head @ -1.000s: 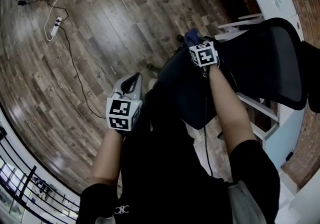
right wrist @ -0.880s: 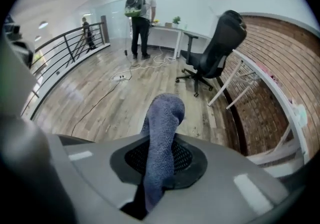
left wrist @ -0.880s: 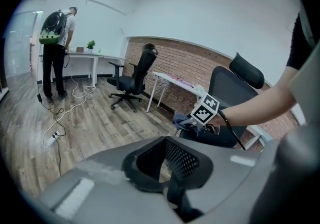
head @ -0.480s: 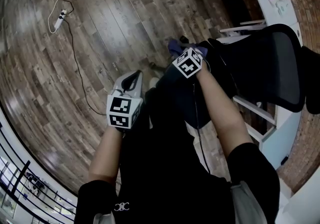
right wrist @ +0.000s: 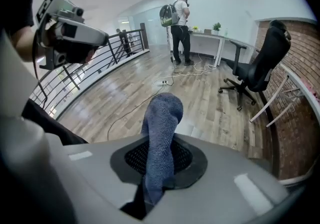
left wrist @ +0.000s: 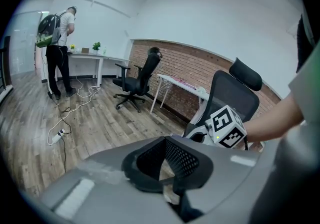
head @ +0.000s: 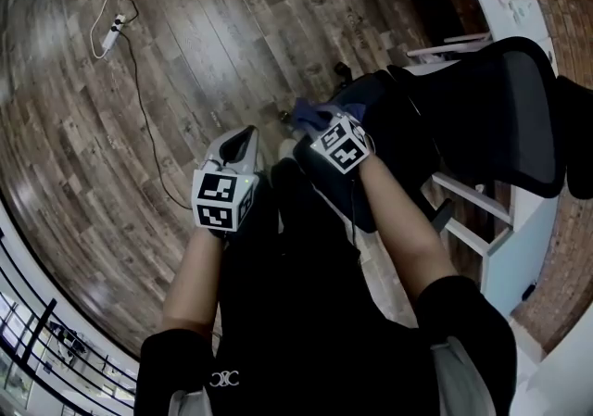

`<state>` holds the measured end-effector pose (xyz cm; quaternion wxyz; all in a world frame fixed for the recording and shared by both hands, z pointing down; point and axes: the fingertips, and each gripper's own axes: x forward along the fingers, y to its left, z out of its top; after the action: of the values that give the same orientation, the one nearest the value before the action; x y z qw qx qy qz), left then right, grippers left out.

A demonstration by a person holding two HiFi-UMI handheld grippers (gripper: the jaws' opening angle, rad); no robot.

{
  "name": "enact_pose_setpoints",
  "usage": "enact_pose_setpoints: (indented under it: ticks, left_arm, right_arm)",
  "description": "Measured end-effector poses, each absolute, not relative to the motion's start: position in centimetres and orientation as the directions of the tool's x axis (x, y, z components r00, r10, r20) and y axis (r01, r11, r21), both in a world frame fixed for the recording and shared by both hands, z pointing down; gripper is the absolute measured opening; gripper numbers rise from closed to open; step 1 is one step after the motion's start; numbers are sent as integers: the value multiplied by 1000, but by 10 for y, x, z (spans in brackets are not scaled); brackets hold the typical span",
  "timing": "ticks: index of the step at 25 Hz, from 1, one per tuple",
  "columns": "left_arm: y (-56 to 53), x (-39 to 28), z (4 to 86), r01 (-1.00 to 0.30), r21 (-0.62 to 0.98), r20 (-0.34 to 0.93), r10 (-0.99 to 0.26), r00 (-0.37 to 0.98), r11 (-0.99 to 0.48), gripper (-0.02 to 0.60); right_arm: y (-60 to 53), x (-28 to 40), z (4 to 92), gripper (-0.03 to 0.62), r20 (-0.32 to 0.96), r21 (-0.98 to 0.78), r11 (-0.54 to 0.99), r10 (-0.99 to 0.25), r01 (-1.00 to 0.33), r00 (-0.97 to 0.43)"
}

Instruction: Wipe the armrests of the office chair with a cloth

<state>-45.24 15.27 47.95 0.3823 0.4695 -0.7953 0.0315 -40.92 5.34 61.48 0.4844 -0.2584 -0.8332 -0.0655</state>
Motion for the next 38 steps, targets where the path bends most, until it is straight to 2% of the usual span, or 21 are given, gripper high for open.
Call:
enact_pose_setpoints:
  ticks: [4,7,14,18,25,33,38]
  left_arm:
    - [155,-450,482,-785,315,638,-731,-241,534,6]
    - [152,-447,482,-796,318,640,-736,-221,515,6]
    - [134,-442,486,-828,313,646,-743,-174,465,6]
    - [124,-437,487,-843,308,651,-744,-152,441,6]
    - [118,-436,490,-849,297,670,-729,-140,436,6]
    - [119,-434,499,-862,279,700,-703,-120,425,6]
    - [117,-422,509,-881,274,715,-695,-83,387,6]
  right_arm:
    - [73,-388,608,44,805,-197,865,411,461,-428]
    - [70,-370,607,44,793,-213,898,389,385,-469]
    - [-4,-352,617,44,772,-243,970,203,15,-603]
    - [-36,-363,618,44,781,-191,982,155,5,-605]
    - [-91,-388,622,46,794,-134,983,32,-124,-607]
    - [-177,-391,626,46,788,-54,934,-178,-354,-589]
    - [-178,-389,624,46,751,-85,917,-198,-390,-629]
